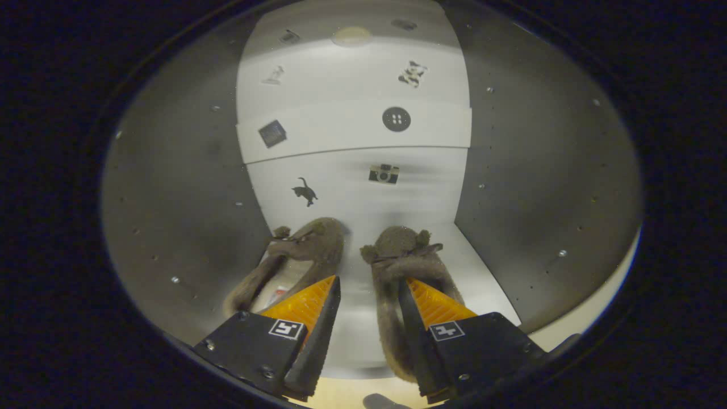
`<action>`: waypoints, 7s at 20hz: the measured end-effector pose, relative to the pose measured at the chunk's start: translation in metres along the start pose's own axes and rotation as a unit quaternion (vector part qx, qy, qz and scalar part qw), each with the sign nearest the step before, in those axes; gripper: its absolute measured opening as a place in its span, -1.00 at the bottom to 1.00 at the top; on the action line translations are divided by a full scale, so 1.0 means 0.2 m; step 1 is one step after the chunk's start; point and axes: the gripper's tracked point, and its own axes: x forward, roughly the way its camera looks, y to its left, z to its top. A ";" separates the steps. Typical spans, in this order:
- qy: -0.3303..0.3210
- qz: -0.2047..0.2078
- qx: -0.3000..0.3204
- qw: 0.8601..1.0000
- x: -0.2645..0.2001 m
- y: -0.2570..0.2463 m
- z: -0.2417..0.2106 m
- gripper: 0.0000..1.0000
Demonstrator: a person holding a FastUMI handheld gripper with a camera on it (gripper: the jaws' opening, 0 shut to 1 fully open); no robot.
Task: Open the shoe cabinet door, grab the shoes and put them into the shoe cabinet, then close the shoe cabinet door.
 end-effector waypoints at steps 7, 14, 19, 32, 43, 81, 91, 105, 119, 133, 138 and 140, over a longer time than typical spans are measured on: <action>-0.091 0.038 -0.027 0.995 -0.75 0.12 -0.13 0.72; -0.140 0.046 -0.027 0.989 -1.53 0.03 -0.41 0.99; -0.167 0.041 -0.028 0.985 -1.99 -0.14 -0.52 1.00; -0.185 -0.059 0.011 0.981 -2.55 -1.22 -0.68 1.00; -0.179 0.029 -0.001 0.983 -2.20 -1.58 -0.48 1.00; -0.166 0.127 -0.057 0.976 -1.87 -0.21 -0.47 1.00; -0.168 0.096 -0.035 0.980 -2.00 -0.18 -0.53 1.00; -0.199 0.022 -0.027 0.979 -2.34 -0.32 -0.62 1.00; -0.199 -0.026 -0.011 0.979 -2.43 -0.40 -0.73 1.00; -0.211 -0.029 -0.015 0.977 -2.47 -0.44 -0.71 1.00; -0.208 -0.026 -0.010 0.978 -2.48 -0.46 -0.72 1.00; -0.207 -0.027 -0.013 0.978 -2.49 -0.46 -0.73 1.00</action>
